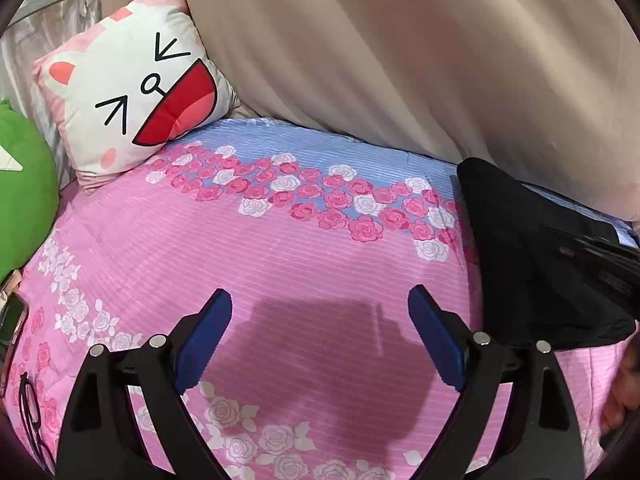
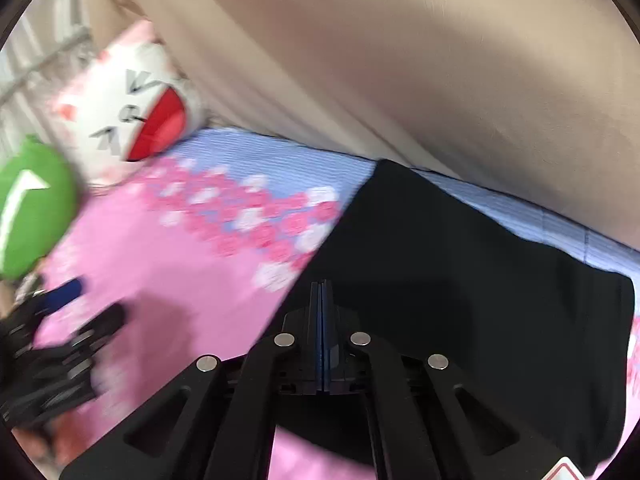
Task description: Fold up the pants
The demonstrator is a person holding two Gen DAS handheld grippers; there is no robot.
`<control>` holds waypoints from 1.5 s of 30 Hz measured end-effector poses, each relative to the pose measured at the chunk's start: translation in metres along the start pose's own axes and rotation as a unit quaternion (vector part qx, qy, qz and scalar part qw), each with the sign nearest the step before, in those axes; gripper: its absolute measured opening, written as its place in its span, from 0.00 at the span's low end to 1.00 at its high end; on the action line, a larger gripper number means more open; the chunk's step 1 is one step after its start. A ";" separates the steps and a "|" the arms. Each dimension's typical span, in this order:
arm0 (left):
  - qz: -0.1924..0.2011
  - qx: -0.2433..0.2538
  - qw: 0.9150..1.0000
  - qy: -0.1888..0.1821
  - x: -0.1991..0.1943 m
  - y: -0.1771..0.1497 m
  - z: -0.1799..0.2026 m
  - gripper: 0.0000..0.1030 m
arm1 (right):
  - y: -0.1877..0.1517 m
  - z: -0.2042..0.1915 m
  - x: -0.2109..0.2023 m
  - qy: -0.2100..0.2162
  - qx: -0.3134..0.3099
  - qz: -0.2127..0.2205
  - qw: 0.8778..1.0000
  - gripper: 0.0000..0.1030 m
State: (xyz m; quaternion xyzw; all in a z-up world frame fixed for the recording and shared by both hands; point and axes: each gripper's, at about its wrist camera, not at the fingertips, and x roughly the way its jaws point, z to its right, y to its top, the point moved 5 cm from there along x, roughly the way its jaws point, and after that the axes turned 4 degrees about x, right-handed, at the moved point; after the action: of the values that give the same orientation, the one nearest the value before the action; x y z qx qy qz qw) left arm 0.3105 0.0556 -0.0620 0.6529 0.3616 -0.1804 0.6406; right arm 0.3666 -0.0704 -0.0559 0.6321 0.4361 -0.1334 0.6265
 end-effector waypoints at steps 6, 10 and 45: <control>-0.003 0.016 1.000 -0.015 -0.009 -0.005 0.008 0.85 | -0.081 -0.026 -0.107 0.044 -0.015 -0.017 0.999 0.00; 0.014 0.046 0.999 -0.010 -0.042 -0.018 0.022 0.85 | -0.185 -0.050 -0.151 0.065 -0.019 -0.102 0.992 0.41; 0.002 0.144 0.986 -0.080 -0.200 -0.140 0.107 0.93 | -0.242 0.023 -0.272 -0.176 0.202 0.126 0.955 0.83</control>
State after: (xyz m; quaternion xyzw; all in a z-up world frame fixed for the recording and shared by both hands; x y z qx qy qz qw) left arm 0.1018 -0.1074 -0.0335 0.7228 0.2780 -0.2806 0.5671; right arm 0.0426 -0.2357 -0.0284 0.7620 0.1993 -0.2478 0.5641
